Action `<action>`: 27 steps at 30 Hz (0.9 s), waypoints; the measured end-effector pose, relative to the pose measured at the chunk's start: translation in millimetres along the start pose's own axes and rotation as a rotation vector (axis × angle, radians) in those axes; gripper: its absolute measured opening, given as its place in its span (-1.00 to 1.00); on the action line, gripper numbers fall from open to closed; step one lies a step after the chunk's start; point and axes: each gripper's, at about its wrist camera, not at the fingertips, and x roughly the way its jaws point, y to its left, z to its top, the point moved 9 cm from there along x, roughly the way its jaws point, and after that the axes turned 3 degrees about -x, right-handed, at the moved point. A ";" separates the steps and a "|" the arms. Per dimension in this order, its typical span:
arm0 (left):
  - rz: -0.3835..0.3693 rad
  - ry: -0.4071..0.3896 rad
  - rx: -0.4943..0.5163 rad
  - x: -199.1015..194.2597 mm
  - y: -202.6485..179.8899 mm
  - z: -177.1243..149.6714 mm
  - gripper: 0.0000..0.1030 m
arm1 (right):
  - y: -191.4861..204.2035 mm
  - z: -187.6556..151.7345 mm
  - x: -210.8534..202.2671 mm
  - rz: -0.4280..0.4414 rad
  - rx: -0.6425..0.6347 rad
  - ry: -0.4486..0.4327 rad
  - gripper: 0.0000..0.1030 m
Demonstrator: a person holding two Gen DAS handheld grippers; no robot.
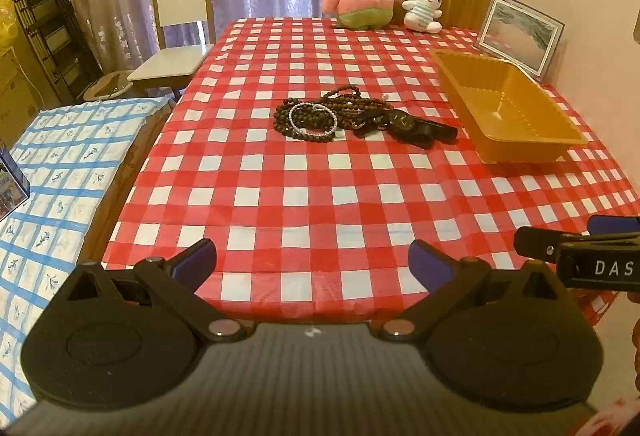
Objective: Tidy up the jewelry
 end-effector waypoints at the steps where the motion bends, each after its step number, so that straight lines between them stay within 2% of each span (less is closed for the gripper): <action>1: -0.001 0.003 0.000 0.1 -0.1 -0.2 0.98 | -0.1 -0.1 0.0 -0.001 -0.001 -0.002 1.00; 27: -0.005 0.007 0.000 -1.0 -2.3 0.3 0.98 | -3.2 0.4 -0.3 -0.003 -0.004 -0.006 1.00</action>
